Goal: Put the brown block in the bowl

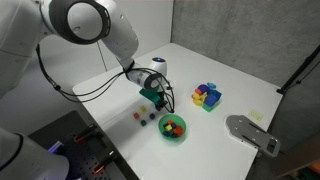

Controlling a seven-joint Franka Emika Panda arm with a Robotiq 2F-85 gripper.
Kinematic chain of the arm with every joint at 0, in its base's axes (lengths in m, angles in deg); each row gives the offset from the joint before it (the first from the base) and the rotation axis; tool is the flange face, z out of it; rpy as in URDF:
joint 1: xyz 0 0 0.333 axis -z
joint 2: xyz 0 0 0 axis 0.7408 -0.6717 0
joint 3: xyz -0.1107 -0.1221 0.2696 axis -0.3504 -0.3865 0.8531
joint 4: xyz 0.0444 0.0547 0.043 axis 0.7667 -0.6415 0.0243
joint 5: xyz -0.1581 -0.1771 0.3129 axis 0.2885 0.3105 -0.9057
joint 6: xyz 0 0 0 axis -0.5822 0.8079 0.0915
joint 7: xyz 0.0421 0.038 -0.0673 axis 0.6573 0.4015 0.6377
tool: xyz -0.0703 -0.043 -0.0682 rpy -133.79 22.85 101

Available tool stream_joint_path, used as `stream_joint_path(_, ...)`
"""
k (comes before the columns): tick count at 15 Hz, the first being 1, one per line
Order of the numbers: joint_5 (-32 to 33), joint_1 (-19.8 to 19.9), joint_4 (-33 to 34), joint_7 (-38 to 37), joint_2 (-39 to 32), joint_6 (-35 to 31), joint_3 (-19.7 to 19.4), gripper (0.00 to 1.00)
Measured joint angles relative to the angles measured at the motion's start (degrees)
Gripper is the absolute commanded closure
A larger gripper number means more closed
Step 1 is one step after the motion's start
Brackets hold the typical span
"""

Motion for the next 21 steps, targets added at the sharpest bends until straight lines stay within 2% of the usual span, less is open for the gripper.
stream_joint_path(7, 2.5, -1.7, 0.2, -4.7, 7.1, 8.9, -3.9, 0.90)
stream_joint_path(14, 7.4, -0.7, -2.5, -7.7, 12.5, 13.9, -8.5, 0.90)
stream_joint_path(15, 8.0, -0.2, -3.3, -7.7, 13.3, 14.1, -9.1, 0.78)
stream_joint_path(16, 8.7, 0.3, -4.1, -7.8, 13.9, 14.3, -9.6, 0.45)
stream_joint_path(17, 9.2, 0.7, -4.8, -7.8, 14.6, 14.5, -10.1, 0.45)
stream_joint_path(18, 9.8, 1.3, -5.6, -7.8, 15.2, 14.9, -10.5, 0.39)
stream_joint_path(21, 10.1, 3.1, -7.3, -7.6, 17.1, 16.5, -10.6, 0.14)
